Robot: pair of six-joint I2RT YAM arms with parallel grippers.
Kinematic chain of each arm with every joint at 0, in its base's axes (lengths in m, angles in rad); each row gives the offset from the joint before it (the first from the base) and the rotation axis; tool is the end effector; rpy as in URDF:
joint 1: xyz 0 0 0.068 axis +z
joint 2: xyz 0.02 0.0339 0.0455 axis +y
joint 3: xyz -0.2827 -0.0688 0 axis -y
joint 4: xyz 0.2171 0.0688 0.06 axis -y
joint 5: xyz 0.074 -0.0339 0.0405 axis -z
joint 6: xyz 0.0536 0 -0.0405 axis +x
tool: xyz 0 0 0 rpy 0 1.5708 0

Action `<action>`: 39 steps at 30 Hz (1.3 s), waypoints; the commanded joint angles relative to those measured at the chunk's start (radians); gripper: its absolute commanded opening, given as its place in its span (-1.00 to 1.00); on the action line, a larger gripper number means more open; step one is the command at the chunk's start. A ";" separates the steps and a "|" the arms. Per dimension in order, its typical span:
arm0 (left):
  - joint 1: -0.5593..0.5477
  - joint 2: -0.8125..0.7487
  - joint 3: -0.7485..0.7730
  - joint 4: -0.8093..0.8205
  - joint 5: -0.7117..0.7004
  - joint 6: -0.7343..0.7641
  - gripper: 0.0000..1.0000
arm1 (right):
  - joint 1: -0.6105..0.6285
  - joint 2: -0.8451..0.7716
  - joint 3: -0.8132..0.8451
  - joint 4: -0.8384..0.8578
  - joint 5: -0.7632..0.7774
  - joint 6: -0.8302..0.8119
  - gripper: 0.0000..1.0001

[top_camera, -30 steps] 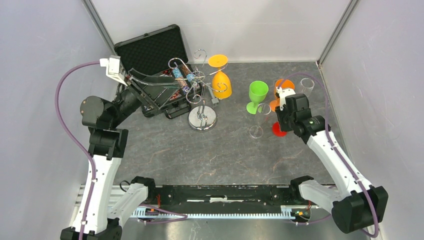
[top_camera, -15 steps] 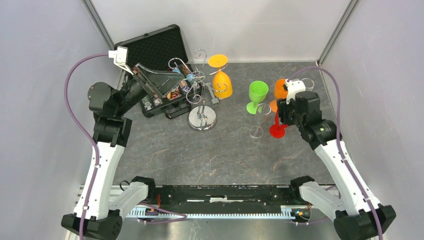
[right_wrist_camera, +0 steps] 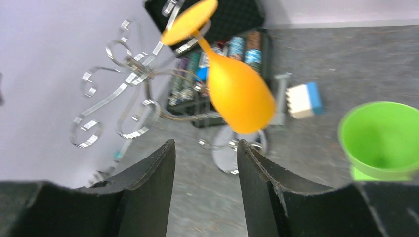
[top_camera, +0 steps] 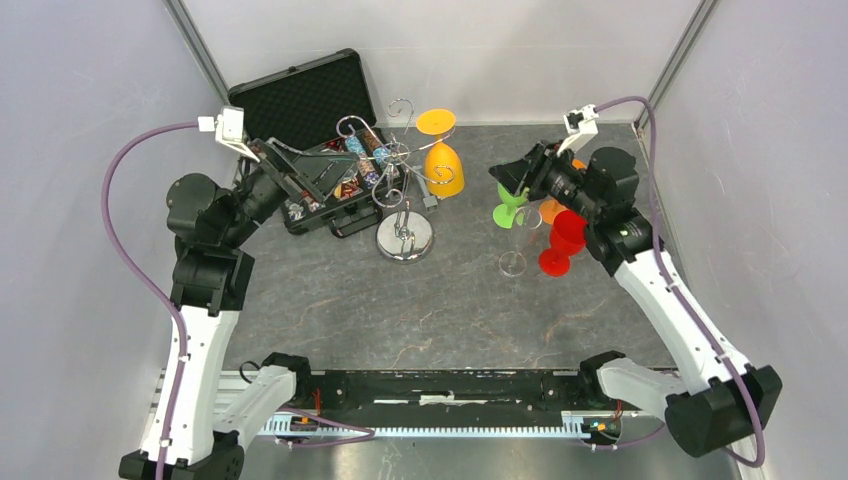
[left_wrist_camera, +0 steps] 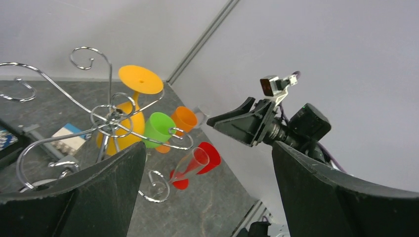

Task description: Take the wine glass off the wine glass rack

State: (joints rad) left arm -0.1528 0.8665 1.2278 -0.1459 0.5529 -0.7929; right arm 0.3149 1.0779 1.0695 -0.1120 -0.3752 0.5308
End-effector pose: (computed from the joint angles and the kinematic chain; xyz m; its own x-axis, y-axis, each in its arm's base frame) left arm 0.1298 -0.0485 0.4874 -0.3052 -0.5664 -0.7655 0.5972 0.5123 -0.6172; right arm 0.2096 0.0889 0.4058 -0.4195 0.3587 -0.8339 -0.4890 0.6846 0.5405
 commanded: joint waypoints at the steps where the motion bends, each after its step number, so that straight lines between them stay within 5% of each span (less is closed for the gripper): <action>1: 0.001 -0.016 0.024 -0.094 -0.075 0.114 1.00 | 0.060 0.064 0.072 0.242 0.033 0.261 0.08; 12: 0.001 -0.089 -0.012 -0.220 -0.198 0.232 1.00 | 0.161 0.322 0.325 0.176 0.287 0.262 0.19; 24: 0.001 -0.104 -0.102 -0.185 -0.176 0.223 1.00 | 0.182 0.520 0.505 0.143 0.283 0.293 0.23; 39: 0.001 -0.088 -0.197 -0.203 -0.268 0.258 1.00 | 0.182 0.548 0.520 0.170 0.193 0.352 -0.16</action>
State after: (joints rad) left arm -0.1528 0.7780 1.0557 -0.3649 0.3470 -0.5930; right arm 0.4938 1.6226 1.5429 0.0231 -0.1383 0.8558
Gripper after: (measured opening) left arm 0.993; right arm 0.441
